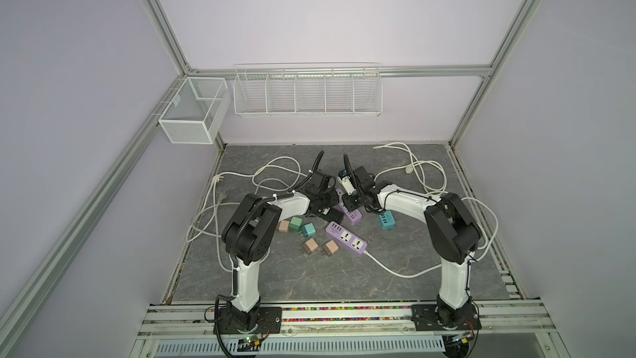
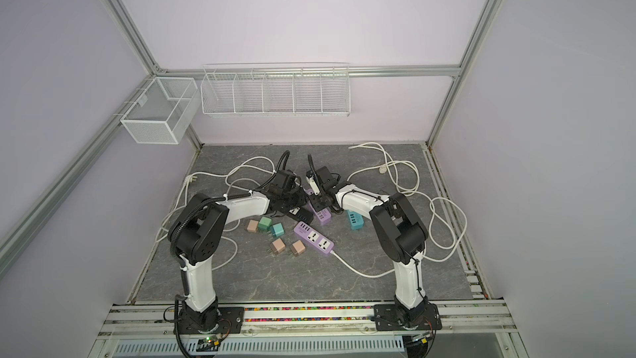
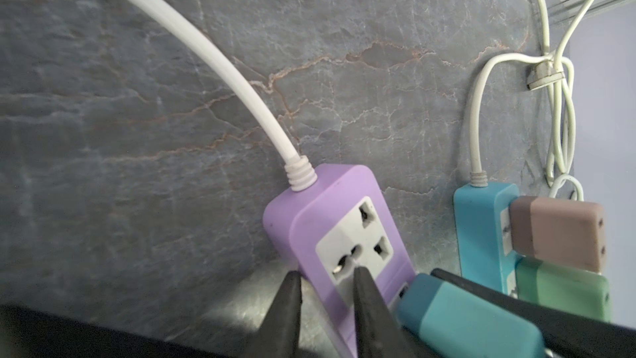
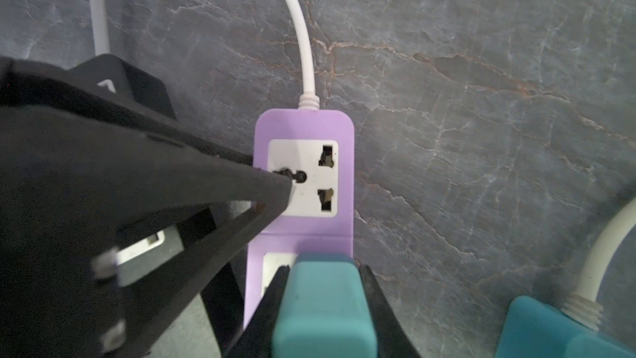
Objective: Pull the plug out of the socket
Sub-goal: 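Pull the teal adapter away from the purple strip with the right gripper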
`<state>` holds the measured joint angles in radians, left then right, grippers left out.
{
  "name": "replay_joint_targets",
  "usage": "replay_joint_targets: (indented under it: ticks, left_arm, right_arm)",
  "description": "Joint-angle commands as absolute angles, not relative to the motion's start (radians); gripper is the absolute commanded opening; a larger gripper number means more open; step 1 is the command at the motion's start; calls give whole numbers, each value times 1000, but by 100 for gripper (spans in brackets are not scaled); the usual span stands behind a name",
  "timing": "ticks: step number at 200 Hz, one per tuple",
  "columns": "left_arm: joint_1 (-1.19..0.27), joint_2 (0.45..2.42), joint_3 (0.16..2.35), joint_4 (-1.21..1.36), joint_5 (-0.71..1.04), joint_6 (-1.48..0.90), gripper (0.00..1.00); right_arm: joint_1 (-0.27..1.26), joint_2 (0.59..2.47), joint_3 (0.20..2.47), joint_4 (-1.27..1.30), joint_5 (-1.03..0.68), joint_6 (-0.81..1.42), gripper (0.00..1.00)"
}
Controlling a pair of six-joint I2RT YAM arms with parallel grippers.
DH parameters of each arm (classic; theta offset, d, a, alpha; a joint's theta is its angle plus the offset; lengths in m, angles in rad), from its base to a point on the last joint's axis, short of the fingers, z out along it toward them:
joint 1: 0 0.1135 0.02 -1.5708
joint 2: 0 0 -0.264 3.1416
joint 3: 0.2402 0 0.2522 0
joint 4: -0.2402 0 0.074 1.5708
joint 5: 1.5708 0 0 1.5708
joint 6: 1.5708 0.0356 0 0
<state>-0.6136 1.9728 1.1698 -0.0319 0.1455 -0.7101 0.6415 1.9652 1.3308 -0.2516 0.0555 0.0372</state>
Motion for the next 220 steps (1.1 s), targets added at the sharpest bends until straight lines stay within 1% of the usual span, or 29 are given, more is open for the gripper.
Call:
replay_joint_targets:
  ticks: [1,20,38,57,76,96,104,126,147,165,176,193,220]
  left_arm:
    - [-623,2077,1066,-240,42,-711,27]
    - [-623,2101,1075,-247,45,-708,26]
    - [-624,2102,1063,-222,40,-723,26]
    - [-623,2104,1062,-232,23,-727,26]
    - [-623,2101,1053,-235,16,-727,25]
    - [-623,2102,1046,-234,19,-727,25]
    - [-623,2103,1047,-235,20,-728,25]
    - [-623,2101,1051,-236,15,-727,25]
    - [-623,2105,1055,-243,7,-729,24]
    - [-623,2109,1052,-243,8,-729,24]
    - [-623,2109,1050,-243,8,-730,24]
    - [-623,2113,1049,-243,9,-732,24]
    - [-624,2115,1052,-244,0,-742,24]
  right_arm:
    - [624,1893,1304,-113,38,2,7]
    - [610,1874,1298,-104,25,11,7]
    - [641,1872,1285,-71,-22,29,7]
    - [697,1871,1266,-44,44,-9,7]
    - [688,1859,1259,-33,99,-17,7]
    - [614,1848,1282,-60,3,38,8]
    - [602,1850,1293,-77,-8,39,8]
    - [640,1861,1297,-87,37,0,8]
    - [682,1859,1281,-73,25,-9,8]
    - [672,1841,1275,-65,69,-25,8]
    - [637,1839,1291,-82,36,-21,10]
    - [602,1856,1339,-137,-15,-7,10]
    - [650,1874,1332,-121,-23,-7,10]
